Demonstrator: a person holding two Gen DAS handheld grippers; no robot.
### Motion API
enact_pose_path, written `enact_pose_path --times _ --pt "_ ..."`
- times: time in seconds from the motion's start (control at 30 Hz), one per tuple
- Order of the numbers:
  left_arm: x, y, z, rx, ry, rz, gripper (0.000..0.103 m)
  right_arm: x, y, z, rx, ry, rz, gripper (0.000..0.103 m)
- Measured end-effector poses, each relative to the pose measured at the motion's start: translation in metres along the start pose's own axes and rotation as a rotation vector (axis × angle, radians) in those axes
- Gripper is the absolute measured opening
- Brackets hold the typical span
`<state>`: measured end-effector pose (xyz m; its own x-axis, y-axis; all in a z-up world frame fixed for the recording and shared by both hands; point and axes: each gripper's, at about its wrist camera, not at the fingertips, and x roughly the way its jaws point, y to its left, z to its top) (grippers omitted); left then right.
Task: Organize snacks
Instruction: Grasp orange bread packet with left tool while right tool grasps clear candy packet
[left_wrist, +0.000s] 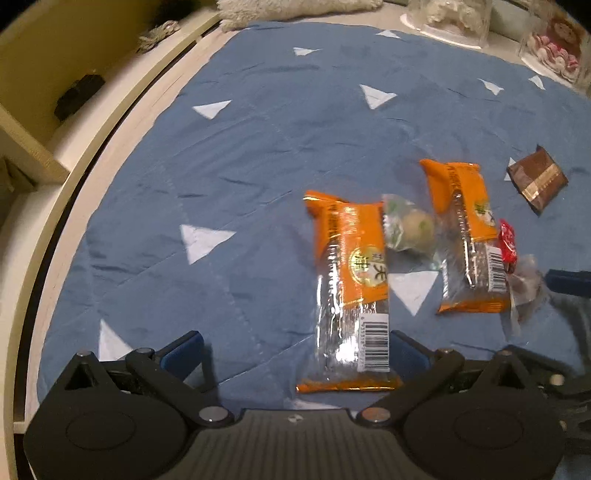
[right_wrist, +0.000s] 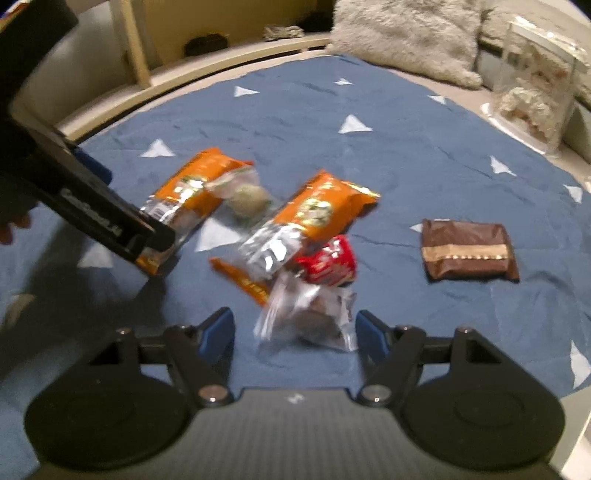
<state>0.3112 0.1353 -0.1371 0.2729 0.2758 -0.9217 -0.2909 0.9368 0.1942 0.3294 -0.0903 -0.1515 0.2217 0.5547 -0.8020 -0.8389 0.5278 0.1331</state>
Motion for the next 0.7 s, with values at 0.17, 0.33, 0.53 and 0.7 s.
enact_pose_path --times 0.17,0.33,0.53,0.7 --pt "-0.011 0.002 0.002 -0.011 -0.073 -0.057 0.094 -0.011 -0.014 0.001 0.126 -0.039 -0.012 0.091" --pt "-0.014 -0.008 0.008 -0.024 -0.096 -0.173 0.077 -0.004 -0.037 0.002 0.378 -0.053 0.025 0.089" --pt "-0.002 -0.023 0.009 0.002 -0.070 -0.163 0.067 0.014 -0.040 0.000 0.477 0.009 0.013 0.079" --pt "0.002 -0.019 0.010 -0.025 -0.078 -0.143 0.056 0.021 -0.032 -0.001 0.430 0.010 -0.033 0.070"
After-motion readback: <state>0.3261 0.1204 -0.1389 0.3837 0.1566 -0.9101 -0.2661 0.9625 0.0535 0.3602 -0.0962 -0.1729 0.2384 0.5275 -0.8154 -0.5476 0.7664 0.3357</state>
